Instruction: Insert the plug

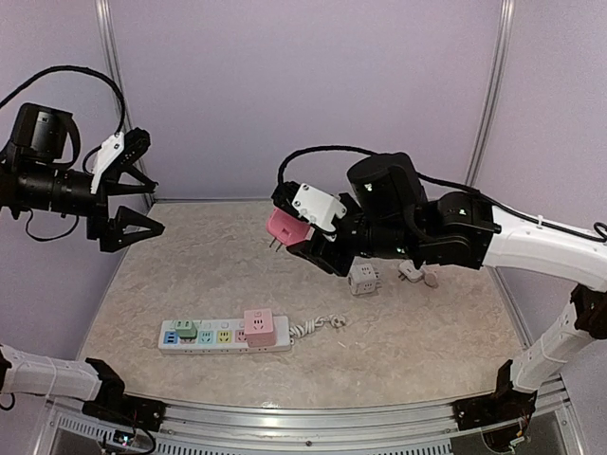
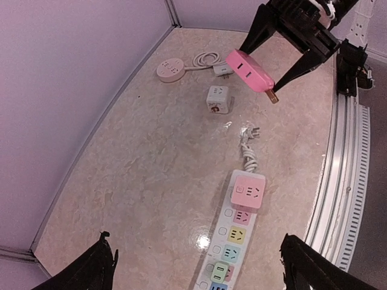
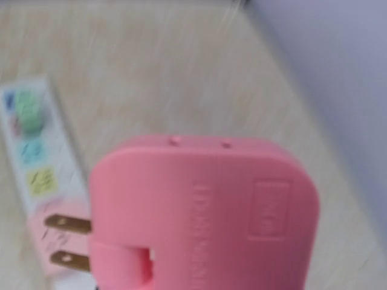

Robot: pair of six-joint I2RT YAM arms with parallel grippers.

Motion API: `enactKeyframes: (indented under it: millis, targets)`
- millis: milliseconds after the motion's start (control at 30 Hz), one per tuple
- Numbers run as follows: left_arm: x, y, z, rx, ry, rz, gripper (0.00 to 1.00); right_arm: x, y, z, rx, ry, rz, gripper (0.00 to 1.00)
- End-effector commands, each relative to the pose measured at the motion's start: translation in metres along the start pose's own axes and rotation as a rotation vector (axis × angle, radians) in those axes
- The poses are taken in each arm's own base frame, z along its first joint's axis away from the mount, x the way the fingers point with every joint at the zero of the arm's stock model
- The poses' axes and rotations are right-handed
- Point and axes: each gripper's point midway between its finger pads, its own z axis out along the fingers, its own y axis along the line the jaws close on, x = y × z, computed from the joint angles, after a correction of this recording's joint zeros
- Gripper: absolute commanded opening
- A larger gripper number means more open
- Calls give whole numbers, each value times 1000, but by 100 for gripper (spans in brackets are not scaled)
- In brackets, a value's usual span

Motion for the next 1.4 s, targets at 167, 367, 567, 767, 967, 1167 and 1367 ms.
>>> enactKeyframes:
  millis: [167, 367, 567, 767, 967, 1167, 1367]
  targets:
    - [-65, -13, 20, 135, -202, -232, 95, -92, -32, -34, 250, -357, -229, 0]
    - [-98, -17, 38, 188, -228, -241, 95, -101, -22, -10, 323, -285, -373, 0]
    - [-85, -17, 66, 204, -158, -301, 66, -113, -4, -5, 316, -298, -434, 0]
    - [-76, -24, 74, 242, -131, -311, 42, -120, 2, -4, 312, -320, -444, 0]
    - [-71, -35, 78, 308, -112, -317, 48, -125, -1, -1, 338, -308, -449, 0]
    - [-70, -36, 78, 308, -114, -313, 2, -124, 3, 4, 325, -309, -460, 0]
    - [-65, -33, 74, 289, -127, -251, 0, -112, 0, 10, 278, -273, -370, 66]
